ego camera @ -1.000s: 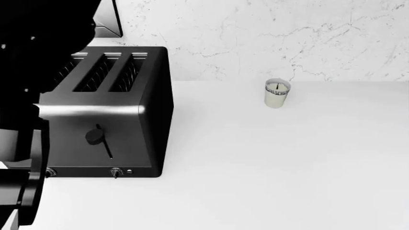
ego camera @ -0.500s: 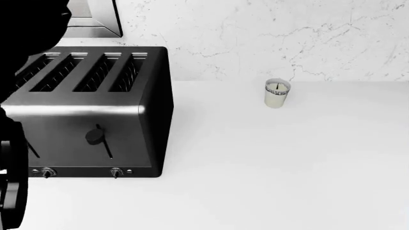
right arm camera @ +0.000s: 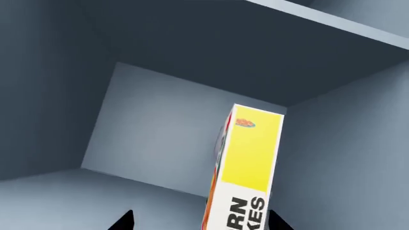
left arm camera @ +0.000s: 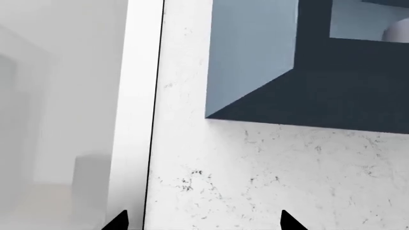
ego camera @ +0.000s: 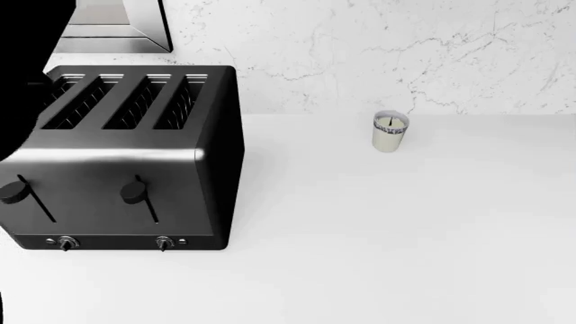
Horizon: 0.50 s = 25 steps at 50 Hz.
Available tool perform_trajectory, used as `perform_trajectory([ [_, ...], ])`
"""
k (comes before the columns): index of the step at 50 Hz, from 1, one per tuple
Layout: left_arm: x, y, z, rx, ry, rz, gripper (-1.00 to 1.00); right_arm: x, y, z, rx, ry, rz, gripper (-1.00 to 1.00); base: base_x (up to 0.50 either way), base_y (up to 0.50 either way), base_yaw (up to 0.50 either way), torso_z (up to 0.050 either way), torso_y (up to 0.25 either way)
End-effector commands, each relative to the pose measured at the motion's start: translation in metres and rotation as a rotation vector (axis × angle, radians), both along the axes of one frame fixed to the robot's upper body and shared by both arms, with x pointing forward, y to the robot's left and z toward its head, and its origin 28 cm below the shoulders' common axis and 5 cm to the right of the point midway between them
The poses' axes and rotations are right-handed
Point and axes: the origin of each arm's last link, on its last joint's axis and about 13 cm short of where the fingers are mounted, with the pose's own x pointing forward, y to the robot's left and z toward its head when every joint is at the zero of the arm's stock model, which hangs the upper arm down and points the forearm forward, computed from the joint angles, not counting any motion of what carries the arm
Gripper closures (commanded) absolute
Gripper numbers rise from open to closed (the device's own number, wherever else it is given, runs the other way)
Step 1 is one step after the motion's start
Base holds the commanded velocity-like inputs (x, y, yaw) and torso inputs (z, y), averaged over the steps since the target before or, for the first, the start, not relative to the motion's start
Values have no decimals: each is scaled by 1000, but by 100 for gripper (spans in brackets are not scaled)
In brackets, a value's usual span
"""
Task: Pick the canned food and cereal from the counter and place them in the cabinets closest to them.
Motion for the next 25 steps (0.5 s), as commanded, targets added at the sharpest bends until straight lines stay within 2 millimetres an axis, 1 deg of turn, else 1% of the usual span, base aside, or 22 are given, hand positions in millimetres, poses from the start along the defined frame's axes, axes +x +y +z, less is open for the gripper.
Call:
perform_trajectory([
  [1, -29, 5, -15, 17, -42, -20, -100, -18, -1, -10, -7, 10, 0, -100, 0, 0, 0, 0, 0],
  [13, -49, 12, -28, 4, -99, -17, -100, -31, -3, -23, -5, 38, 30, -100, 0, 0, 0, 0, 0],
  [18, -54, 14, -34, 4, -120, 5, -100, -33, -3, -30, -6, 46, 47, -100, 0, 0, 0, 0, 0],
  [25, -64, 17, -37, -22, -150, 16, -100, -38, -4, -37, 4, 33, 68, -100, 0, 0, 0, 0, 0],
])
